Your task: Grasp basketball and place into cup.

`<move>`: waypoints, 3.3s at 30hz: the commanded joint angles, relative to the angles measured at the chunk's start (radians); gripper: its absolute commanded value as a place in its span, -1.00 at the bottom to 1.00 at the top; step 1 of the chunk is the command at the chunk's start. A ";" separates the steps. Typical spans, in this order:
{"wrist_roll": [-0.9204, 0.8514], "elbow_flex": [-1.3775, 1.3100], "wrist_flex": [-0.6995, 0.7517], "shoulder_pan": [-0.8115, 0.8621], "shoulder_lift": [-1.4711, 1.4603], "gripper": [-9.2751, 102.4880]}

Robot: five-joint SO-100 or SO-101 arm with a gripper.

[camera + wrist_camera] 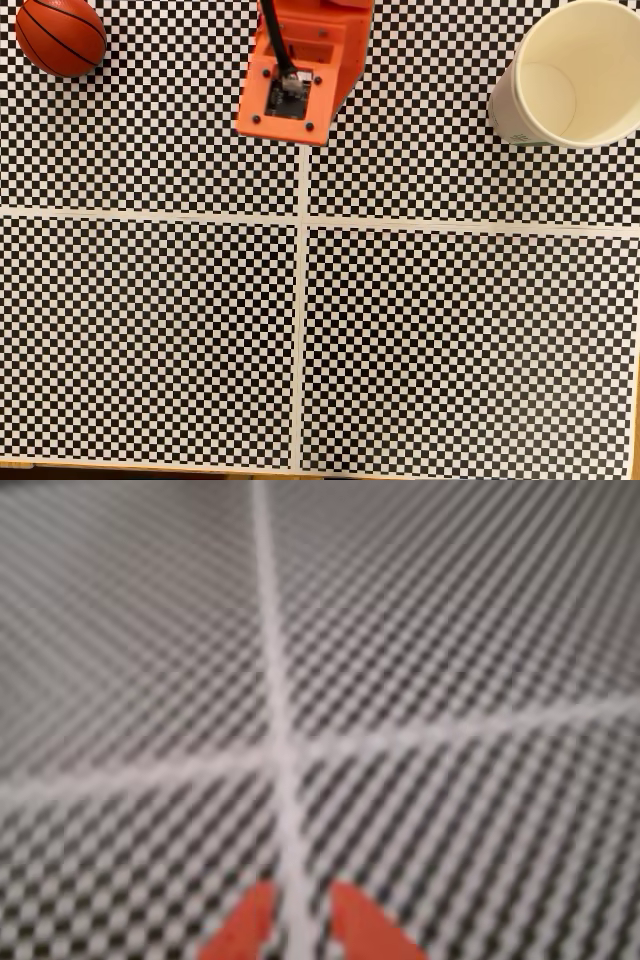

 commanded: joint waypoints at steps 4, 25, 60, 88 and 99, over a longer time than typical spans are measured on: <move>0.069 0.035 -0.195 0.077 0.005 -0.84; 0.044 -0.249 -0.018 0.414 -0.106 -0.84; -0.190 -0.643 0.244 0.911 -0.661 -0.77; -0.051 -0.588 -0.110 0.767 -0.939 0.24; -0.081 -0.584 -0.264 0.799 -1.080 0.24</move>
